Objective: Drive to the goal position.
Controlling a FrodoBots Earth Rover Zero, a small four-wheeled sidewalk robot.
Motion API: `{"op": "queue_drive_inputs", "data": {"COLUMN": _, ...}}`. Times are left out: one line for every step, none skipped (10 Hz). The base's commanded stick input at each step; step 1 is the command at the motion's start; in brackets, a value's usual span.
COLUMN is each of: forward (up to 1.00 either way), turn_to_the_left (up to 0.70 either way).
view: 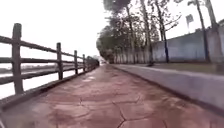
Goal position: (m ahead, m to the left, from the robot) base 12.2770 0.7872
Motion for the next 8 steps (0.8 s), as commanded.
{"op": "queue_drive_inputs", "data": {"forward": 1.00, "turn_to_the_left": 0.00}}
{"op": "queue_drive_inputs", "data": {"forward": 1.00, "turn_to_the_left": 0.00}}
{"op": "queue_drive_inputs", "data": {"forward": 1.00, "turn_to_the_left": 0.32}}
{"op": "queue_drive_inputs", "data": {"forward": 1.00, "turn_to_the_left": 0.34}}
{"op": "queue_drive_inputs", "data": {"forward": 1.00, "turn_to_the_left": 0.34}}
{"op": "queue_drive_inputs", "data": {"forward": 1.00, "turn_to_the_left": 0.25}}
{"op": "queue_drive_inputs", "data": {"forward": 1.00, "turn_to_the_left": 0.11}}
{"op": "queue_drive_inputs", "data": {"forward": 1.00, "turn_to_the_left": 0.02}}
